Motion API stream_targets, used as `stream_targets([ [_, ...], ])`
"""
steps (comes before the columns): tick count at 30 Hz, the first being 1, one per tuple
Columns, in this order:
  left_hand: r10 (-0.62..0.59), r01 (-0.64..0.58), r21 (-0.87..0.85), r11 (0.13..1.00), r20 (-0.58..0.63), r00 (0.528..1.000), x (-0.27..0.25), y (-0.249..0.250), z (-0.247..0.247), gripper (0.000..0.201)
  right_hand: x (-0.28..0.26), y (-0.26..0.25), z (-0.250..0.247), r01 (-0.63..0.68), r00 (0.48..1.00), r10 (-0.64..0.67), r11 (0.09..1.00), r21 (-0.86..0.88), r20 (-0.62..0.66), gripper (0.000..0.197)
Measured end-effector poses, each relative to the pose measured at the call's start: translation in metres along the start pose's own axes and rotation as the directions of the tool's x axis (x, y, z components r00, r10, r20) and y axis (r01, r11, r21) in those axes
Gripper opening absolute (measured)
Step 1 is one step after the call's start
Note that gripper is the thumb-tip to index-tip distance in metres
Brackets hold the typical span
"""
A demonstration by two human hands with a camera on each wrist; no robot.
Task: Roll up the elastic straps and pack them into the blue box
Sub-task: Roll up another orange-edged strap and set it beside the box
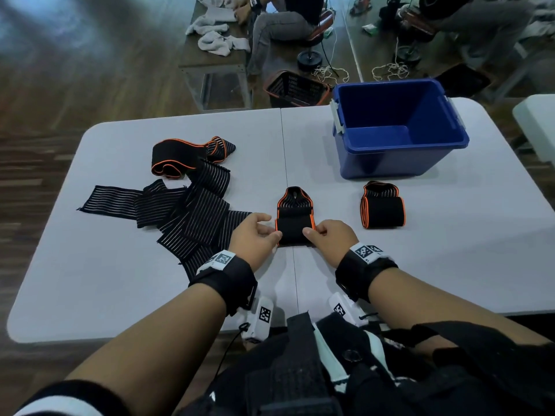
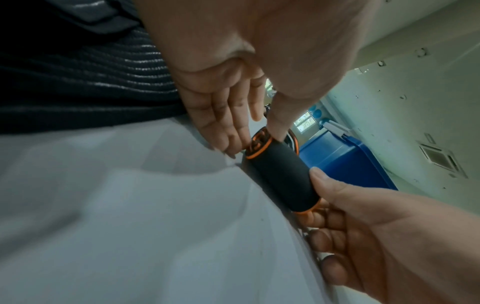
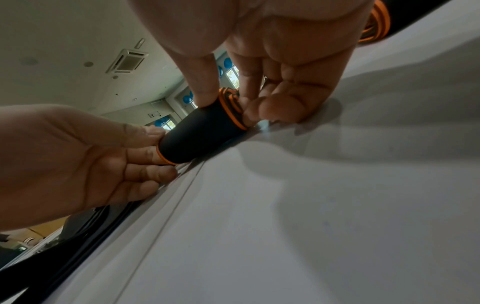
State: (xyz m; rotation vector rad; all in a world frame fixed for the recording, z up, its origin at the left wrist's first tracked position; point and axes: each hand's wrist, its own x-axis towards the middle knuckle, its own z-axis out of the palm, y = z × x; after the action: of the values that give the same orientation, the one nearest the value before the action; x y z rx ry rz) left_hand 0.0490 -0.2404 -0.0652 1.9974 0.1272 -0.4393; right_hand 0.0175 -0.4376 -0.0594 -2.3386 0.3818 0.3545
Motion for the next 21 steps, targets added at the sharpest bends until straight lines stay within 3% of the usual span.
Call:
stream_targets([
  [3,0.030,-0.028,-0.068,0.997,0.022,0.999,0.001,0.000,-0.002,0.040,0.001,-0.002,-0.001,-0.035,0.999,0.035,0.999,-0.012,-0.001,0.055],
  [9,0.043,-0.044,-0.013,0.999,-0.007,0.999,0.004,0.004,0.000,0.025,0.000,-0.002,0.000,-0.124,0.992,0.124,0.975,0.185,0.011,0.057],
  [14,0.034,-0.036,0.081,0.996,0.031,0.999,0.010,0.005,0.007,0.020,0.002,-0.002,-0.010,-0.154,0.988,0.154,0.987,0.046,0.005,0.060],
  [18,0.071,-0.075,0.155,0.985,0.034,0.997,0.012,0.018,0.020,0.022,-0.001,0.003,-0.020,-0.127,0.985,0.128,0.992,0.018,-0.119,0.029],
  [21,0.139,-0.144,0.216,0.966,0.042,0.989,0.013,0.030,0.030,0.035,-0.002,0.017,-0.039,-0.002,0.947,-0.036,0.993,-0.118,-0.320,0.027],
])
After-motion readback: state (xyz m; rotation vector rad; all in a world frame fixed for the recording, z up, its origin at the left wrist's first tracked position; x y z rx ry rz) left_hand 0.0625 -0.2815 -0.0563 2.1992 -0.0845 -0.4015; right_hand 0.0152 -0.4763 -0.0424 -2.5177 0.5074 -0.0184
